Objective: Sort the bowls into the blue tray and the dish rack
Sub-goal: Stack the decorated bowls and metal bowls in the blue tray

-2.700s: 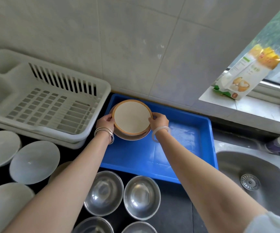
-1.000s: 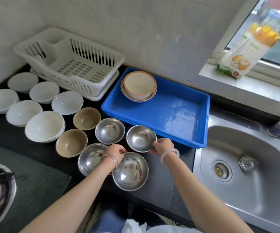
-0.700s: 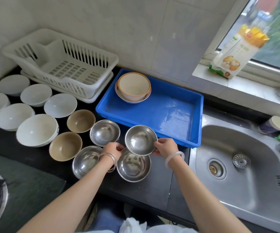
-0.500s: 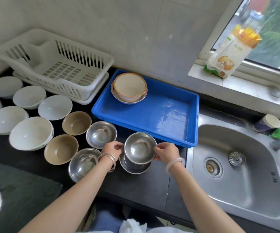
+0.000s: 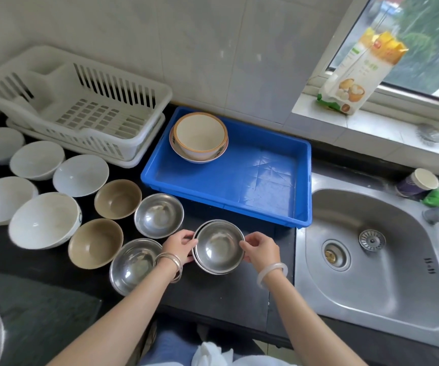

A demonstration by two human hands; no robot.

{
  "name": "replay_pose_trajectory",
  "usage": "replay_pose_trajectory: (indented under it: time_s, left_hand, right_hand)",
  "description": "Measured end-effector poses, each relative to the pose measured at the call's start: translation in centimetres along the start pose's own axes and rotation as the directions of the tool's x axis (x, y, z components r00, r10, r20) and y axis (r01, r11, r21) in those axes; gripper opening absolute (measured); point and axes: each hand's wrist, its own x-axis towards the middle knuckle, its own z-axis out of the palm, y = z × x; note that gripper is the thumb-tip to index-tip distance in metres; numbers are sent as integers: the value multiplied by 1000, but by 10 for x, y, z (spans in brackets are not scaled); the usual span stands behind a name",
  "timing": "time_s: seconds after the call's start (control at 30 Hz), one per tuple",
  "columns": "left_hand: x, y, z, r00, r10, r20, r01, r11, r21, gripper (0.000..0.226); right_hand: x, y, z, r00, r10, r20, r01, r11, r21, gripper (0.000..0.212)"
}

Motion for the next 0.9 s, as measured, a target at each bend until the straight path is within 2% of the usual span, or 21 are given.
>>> replay_pose_trajectory:
  time_s: [0.07,0.13,0.23,0.33,0.57,0.77,0.9]
  left_hand:
    - [2,-1,-1,1000,-10,21,10,1000,-16,25]
    - [4,-1,-3,999,-26,43,27,999,-25,26]
    - [8,-2,-6,994,-62,92,66,997,-36,27]
    - [10,-2,-8,986,-88,144,95,994,-45,28]
    - [7,23,-8,983,-24,183,21,1000,14,27]
    - [6,86,3,971,70,230,-50,994,-93,18]
    - [20,125,25,976,86,199,-67,993,-100,25]
  right_hand:
    - [0,4,1,999,20,-30,-19,1000,25,6]
    - [1,8,3,997,74,-1,-73,993,87,6]
    - [0,8,6,963,212,167,-256,914,316,14]
    - [-2,4,8,926,269,267,-360,843,400,13]
    - [-2,-7,2,955,206,212,-282,850,444,12]
    - [17,-42,-36,982,67,179,-157,819,552,11]
    - [46,-68,-59,986,59,153,-136,816,563,21]
